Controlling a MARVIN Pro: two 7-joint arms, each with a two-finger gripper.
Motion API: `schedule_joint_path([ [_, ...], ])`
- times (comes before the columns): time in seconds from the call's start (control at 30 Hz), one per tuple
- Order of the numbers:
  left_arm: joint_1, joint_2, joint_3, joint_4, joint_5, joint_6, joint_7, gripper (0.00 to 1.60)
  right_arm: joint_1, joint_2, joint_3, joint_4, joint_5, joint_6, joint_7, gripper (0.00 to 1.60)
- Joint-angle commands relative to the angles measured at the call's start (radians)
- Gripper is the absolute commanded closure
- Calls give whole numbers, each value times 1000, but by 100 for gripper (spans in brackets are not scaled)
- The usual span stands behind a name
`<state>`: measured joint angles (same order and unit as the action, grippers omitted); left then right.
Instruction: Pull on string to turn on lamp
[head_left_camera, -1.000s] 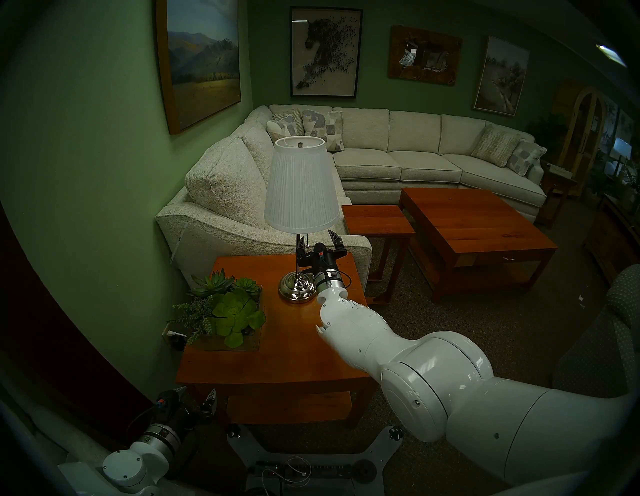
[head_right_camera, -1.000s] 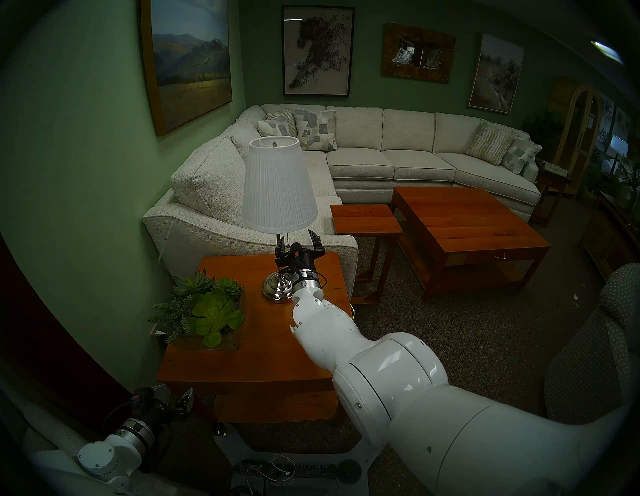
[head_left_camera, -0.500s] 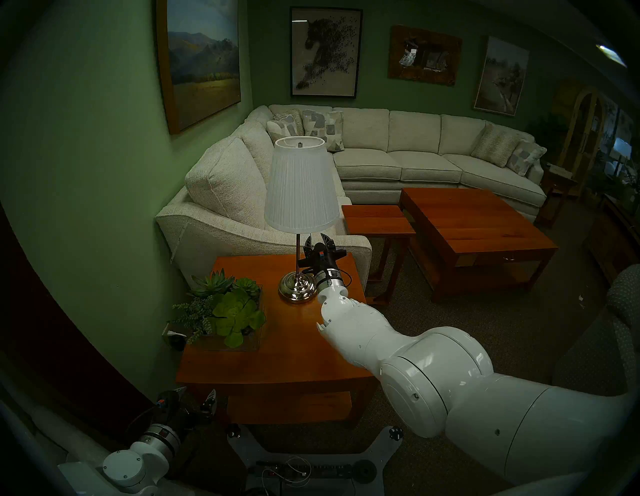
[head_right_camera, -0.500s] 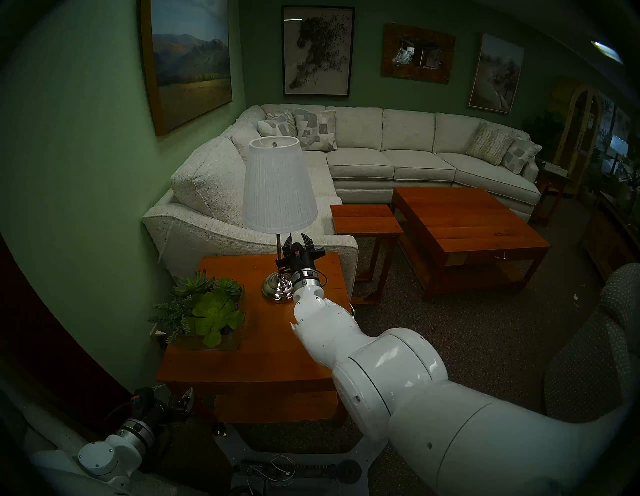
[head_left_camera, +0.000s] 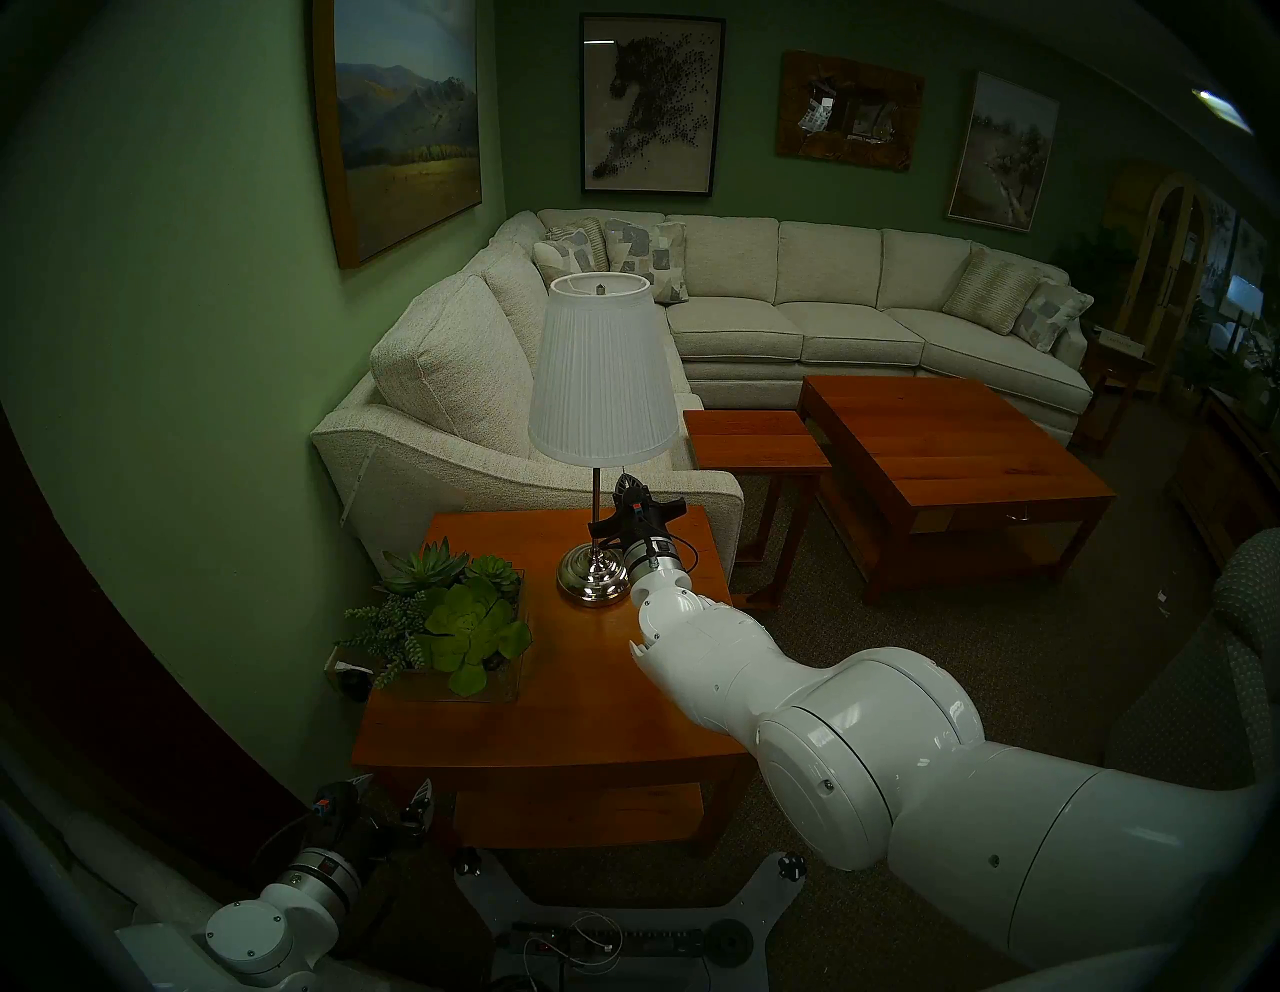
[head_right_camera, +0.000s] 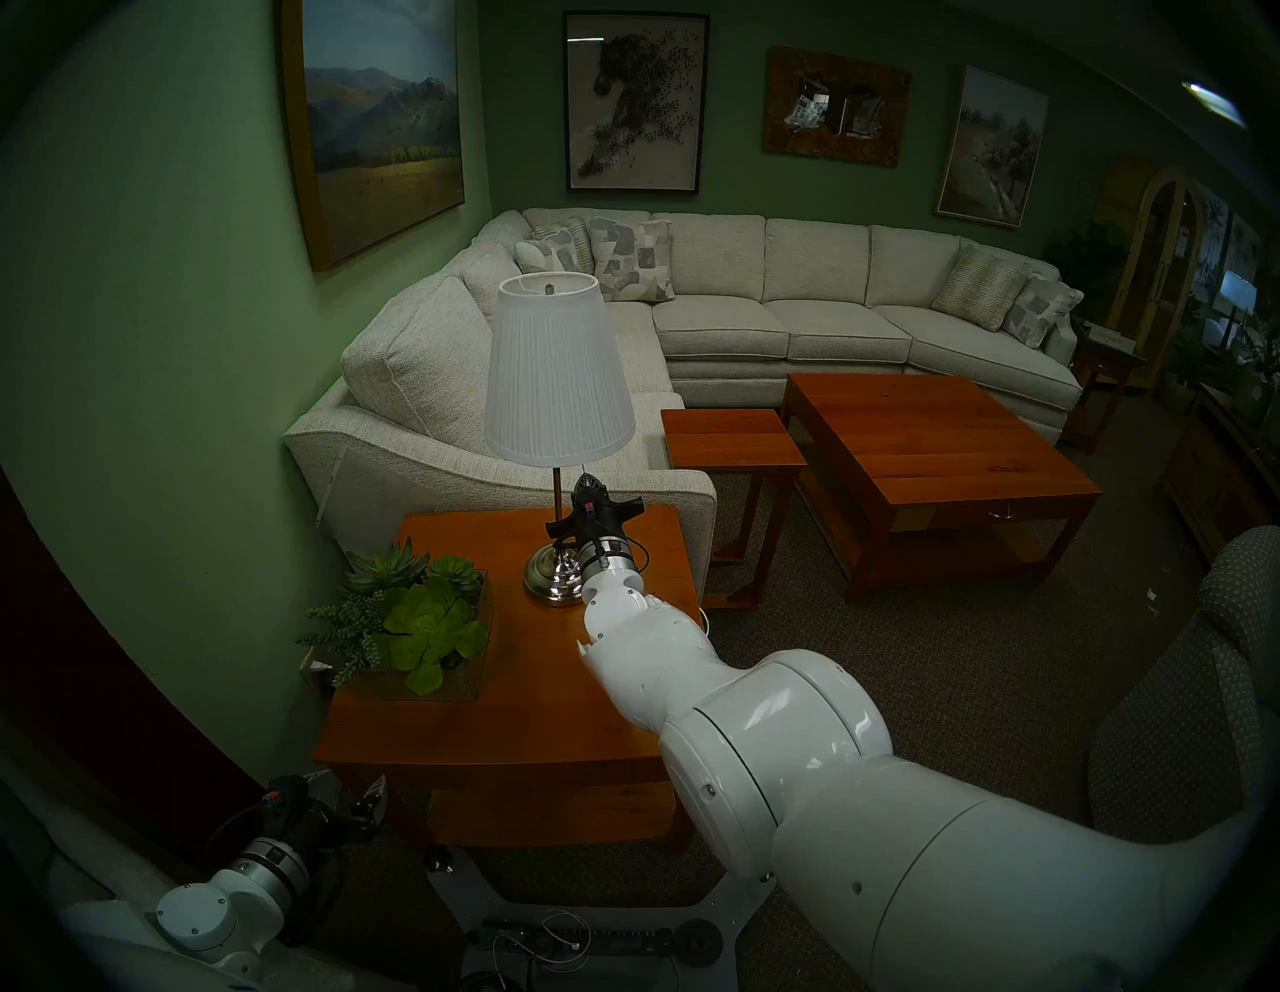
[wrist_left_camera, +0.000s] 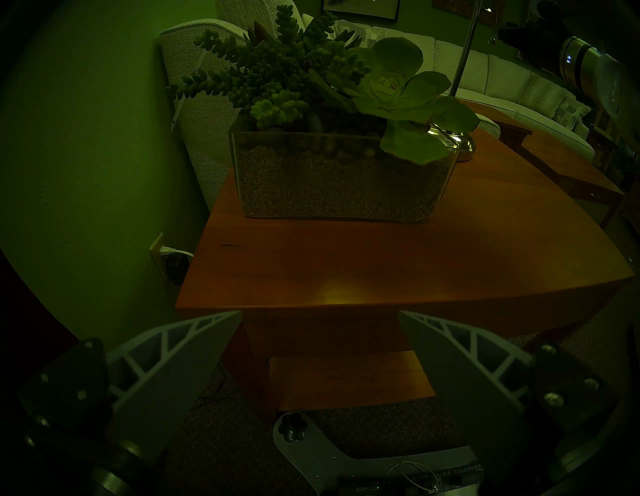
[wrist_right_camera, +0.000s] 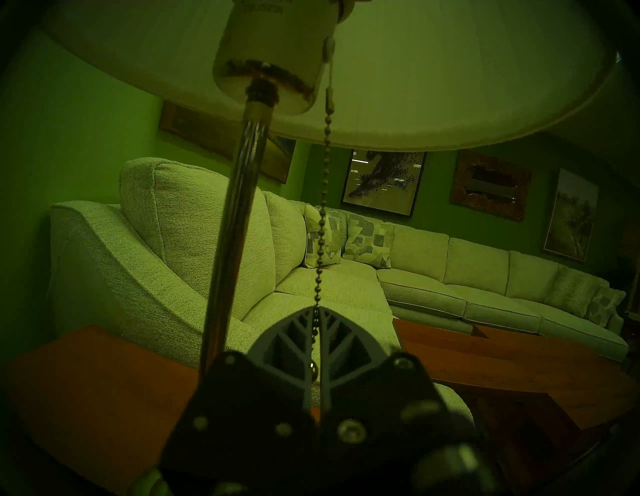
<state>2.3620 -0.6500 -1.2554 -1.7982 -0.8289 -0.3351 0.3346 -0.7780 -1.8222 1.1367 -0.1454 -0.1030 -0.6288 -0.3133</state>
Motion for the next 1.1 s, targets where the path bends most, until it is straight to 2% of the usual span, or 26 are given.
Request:
schedule_joint_path([
  [0.0, -8, 1, -6, -10, 1, -5, -1, 0, 32, -2, 1, -10, 1, 1, 9, 160],
  [0.63, -10, 1, -4, -8, 1, -3, -1, 0, -30, -3, 18, 25, 20, -11, 37, 160],
  [1.07, -12, 1, -3, -9, 0, -3, -1, 0, 49, -9, 24, -14, 24, -20, 47, 160],
])
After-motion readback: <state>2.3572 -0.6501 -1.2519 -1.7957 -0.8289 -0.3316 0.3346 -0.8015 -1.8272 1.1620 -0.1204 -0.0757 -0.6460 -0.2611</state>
